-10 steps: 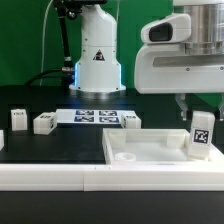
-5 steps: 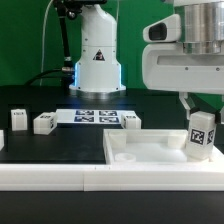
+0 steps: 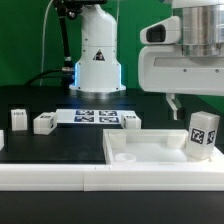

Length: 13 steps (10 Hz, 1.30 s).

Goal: Assemble one leg

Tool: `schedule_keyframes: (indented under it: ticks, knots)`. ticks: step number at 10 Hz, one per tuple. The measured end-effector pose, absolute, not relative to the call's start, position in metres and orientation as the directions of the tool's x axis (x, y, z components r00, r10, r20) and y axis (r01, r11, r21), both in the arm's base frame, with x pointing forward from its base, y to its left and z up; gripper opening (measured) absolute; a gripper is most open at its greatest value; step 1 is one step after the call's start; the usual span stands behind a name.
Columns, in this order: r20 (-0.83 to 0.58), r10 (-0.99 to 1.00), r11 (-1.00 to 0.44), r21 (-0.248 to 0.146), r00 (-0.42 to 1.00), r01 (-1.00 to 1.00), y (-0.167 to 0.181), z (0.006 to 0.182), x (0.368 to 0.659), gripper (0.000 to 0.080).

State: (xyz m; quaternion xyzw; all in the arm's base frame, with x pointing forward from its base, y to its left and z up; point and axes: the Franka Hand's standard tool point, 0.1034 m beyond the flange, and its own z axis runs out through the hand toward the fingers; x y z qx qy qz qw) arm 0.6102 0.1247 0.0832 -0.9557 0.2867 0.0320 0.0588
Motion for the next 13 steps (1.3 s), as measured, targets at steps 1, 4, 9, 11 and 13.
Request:
schedule_keyframes:
  ticks: [1, 4, 9, 11, 13]
  knots:
    - [-0.074, -0.397, -0.911, -0.091, 0.915, -0.403, 0.123, 0.084, 0.611, 0.0646]
    - [-0.022, -0.025, -0.998, -0.056, 0.999, -0.026, 0.121, 0.084, 0.612, 0.0649]
    - [-0.012, 0.307, -0.951, -0.037, 0.952, 0.306, 0.125, 0.087, 0.622, 0.0649]
    - [-0.004, 0.400, -0.916, -0.036, 0.916, 0.400, 0.119, 0.086, 0.623, 0.0649]
    - [-0.003, 0.419, -0.907, -0.038, 0.908, 0.419, 0.119, 0.086, 0.623, 0.0640]
